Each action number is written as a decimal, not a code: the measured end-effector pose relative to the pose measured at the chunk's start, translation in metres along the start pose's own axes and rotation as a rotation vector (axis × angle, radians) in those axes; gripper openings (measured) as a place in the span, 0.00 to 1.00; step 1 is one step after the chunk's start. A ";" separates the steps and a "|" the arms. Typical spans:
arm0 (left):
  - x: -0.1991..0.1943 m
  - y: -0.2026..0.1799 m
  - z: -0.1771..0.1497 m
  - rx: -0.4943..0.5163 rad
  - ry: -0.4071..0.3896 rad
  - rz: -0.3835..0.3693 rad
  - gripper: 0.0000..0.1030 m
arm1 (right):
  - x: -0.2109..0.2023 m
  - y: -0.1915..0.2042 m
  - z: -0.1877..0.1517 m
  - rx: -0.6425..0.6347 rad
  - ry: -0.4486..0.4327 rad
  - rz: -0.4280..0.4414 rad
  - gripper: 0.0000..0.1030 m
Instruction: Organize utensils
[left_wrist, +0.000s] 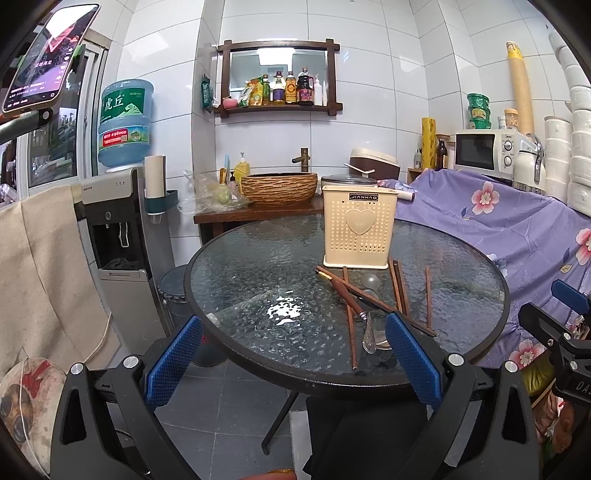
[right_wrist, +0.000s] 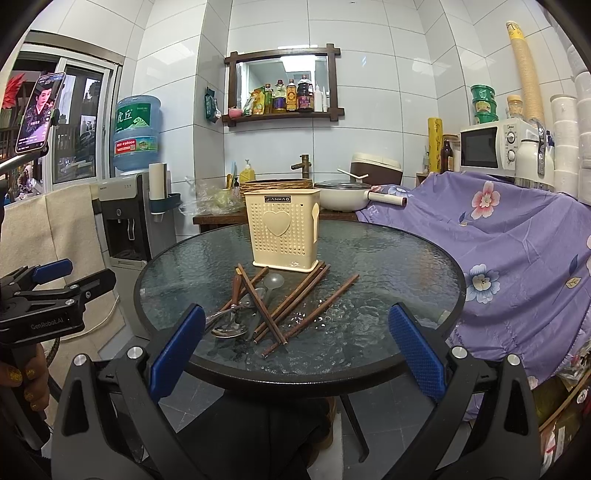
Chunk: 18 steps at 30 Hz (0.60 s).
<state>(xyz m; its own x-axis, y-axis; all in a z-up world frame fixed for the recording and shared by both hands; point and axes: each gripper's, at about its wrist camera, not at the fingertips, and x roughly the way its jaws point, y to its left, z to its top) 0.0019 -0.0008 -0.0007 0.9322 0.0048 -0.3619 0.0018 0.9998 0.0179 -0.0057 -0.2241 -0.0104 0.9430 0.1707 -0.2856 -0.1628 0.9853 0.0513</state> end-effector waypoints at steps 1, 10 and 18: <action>0.000 0.000 0.000 0.000 0.002 -0.001 0.94 | 0.000 0.000 0.000 0.001 0.001 0.001 0.95; -0.001 0.001 0.000 -0.002 0.003 0.000 0.94 | -0.001 0.001 0.001 0.002 0.002 0.001 0.95; -0.001 0.000 -0.001 -0.001 0.006 -0.001 0.94 | -0.001 0.001 0.001 0.001 0.002 0.001 0.95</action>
<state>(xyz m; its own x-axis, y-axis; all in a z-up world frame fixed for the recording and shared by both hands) 0.0008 -0.0004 -0.0010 0.9302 0.0041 -0.3671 0.0021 0.9999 0.0164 -0.0068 -0.2229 -0.0088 0.9423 0.1721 -0.2872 -0.1639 0.9851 0.0523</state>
